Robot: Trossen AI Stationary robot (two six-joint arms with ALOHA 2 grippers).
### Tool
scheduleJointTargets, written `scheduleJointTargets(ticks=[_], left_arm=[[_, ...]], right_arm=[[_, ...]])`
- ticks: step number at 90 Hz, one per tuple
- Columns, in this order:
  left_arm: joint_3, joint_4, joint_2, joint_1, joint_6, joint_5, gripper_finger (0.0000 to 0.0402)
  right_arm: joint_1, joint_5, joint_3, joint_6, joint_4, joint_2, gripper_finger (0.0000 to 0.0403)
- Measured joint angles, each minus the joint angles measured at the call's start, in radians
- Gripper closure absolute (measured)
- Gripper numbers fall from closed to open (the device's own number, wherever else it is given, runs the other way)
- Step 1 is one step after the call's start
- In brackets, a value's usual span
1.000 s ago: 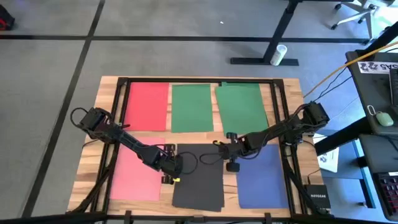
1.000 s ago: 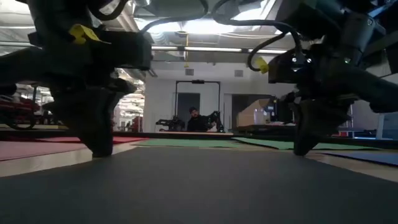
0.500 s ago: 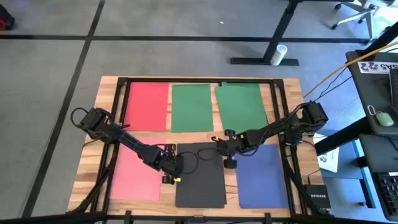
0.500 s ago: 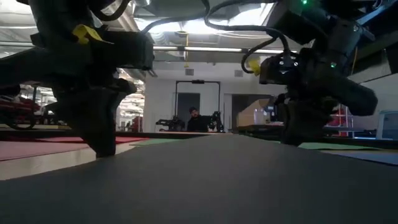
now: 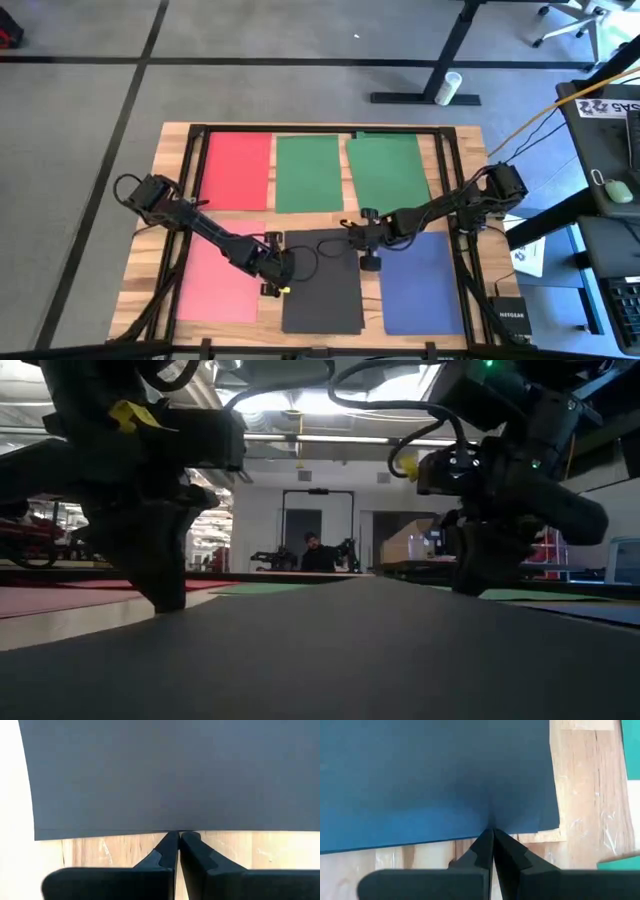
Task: Organize paper
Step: Stack the black paper on top of the black paper
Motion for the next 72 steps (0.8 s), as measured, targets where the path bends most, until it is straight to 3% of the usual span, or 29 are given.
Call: scheduleJointTargets(ticks=[50,72], left_arm=[[0.0,-0.004,0.0,-0.006,-0.01,0.011,0.0402],[0.0,-0.004,0.0,0.001,-0.004,0.019,0.0402]], right_arm=[[0.006,0.018,0.063,-0.015,-0.196,-0.001,0.0403],[-0.001,0.03,0.063,-0.02,-0.18,-0.001,0.0403]])
